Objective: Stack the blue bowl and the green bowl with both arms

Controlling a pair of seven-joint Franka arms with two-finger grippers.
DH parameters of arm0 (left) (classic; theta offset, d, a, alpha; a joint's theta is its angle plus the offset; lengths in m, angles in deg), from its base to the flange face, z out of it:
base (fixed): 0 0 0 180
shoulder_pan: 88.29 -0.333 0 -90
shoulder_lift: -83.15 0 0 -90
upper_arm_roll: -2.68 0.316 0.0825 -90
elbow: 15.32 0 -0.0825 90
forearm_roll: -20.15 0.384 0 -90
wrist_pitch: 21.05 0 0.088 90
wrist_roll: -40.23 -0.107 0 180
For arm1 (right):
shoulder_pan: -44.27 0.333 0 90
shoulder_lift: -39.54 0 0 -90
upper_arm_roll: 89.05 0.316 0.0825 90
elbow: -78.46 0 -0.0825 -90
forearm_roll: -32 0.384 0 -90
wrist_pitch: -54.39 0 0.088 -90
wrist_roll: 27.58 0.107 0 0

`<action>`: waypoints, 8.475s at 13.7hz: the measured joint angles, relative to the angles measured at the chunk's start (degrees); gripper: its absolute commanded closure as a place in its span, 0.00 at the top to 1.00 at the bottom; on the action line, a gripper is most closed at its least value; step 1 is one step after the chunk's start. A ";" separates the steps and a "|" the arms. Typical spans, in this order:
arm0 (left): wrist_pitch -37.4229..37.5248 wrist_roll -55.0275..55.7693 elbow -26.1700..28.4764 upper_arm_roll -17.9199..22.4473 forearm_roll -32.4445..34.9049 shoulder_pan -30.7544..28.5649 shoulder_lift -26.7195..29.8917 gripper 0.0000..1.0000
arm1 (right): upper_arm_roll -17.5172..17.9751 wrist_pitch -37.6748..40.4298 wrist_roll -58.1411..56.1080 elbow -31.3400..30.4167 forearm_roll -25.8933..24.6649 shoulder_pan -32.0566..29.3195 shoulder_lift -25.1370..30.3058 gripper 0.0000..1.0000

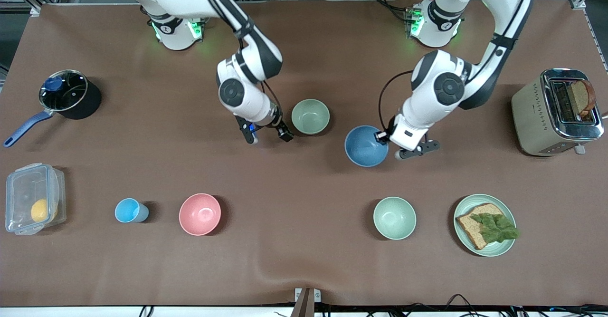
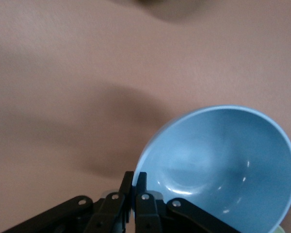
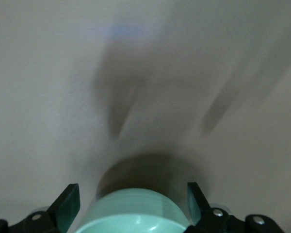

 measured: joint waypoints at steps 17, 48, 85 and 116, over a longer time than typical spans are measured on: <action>4.67 12.26 0.67 -9.97 0.00 2.75 -0.07 0.00 | 0.00 0.06 -17.62 -0.02 26.48 -1.08 -3.78 1.00; 19.45 26.34 -23.58 -8.69 7.75 6.73 -14.80 1.00 | -1.82 5.99 -22.02 -0.52 25.30 -2.49 -3.21 1.00; 49.20 -31.19 -32.48 19.25 3.72 -1.80 13.54 1.00 | 1.66 66.05 -49.66 35.10 -23.05 -35.84 14.44 1.00; 48.73 -34.75 -32.30 21.30 3.85 -0.08 14.72 1.00 | 2.05 50.71 -87.08 26.52 -32.52 -37.85 24.07 1.00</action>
